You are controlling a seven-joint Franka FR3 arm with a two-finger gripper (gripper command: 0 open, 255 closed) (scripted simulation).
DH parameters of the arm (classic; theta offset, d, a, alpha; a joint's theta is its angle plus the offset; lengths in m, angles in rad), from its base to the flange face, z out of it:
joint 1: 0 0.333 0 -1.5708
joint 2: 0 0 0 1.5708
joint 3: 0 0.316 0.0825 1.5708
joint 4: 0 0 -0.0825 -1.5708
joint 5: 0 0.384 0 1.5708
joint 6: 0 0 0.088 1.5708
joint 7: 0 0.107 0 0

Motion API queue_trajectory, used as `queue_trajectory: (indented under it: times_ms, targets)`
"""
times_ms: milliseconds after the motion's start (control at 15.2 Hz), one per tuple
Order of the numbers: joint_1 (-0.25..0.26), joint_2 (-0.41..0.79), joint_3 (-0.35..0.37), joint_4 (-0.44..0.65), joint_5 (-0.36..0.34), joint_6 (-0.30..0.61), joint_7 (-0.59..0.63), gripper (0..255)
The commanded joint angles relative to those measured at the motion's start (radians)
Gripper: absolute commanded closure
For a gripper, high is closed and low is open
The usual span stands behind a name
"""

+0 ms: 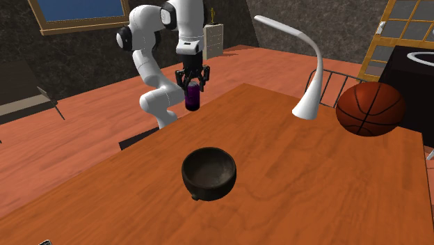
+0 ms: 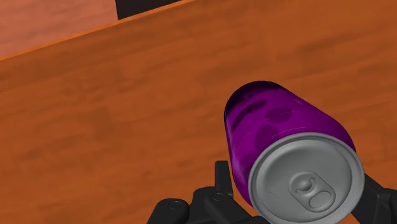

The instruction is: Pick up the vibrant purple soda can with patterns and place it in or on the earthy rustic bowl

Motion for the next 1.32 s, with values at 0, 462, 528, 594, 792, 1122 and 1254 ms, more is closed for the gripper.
queue_trajectory:
  times_ms: [0, 462, 528, 594, 792, 1122, 1254]
  targets:
    - [0.000, 0.014, 0.000, 0.037, -0.001, -0.023, -0.001, 255]
    - [-0.002, 0.057, -0.001, 0.162, -0.002, -0.105, -0.002, 255]
    - [-0.002, 0.064, -0.001, 0.181, -0.002, -0.117, -0.002, 255]
    - [-0.002, 0.065, -0.001, 0.185, -0.002, -0.119, -0.002, 255]
    - [-0.010, 0.168, -0.030, 0.257, -0.023, -0.088, -0.035, 255]
    - [-0.021, 0.344, -0.075, 0.403, -0.044, -0.056, -0.090, 255]
    - [-0.026, 0.418, -0.093, 0.471, -0.048, -0.050, -0.112, 255]
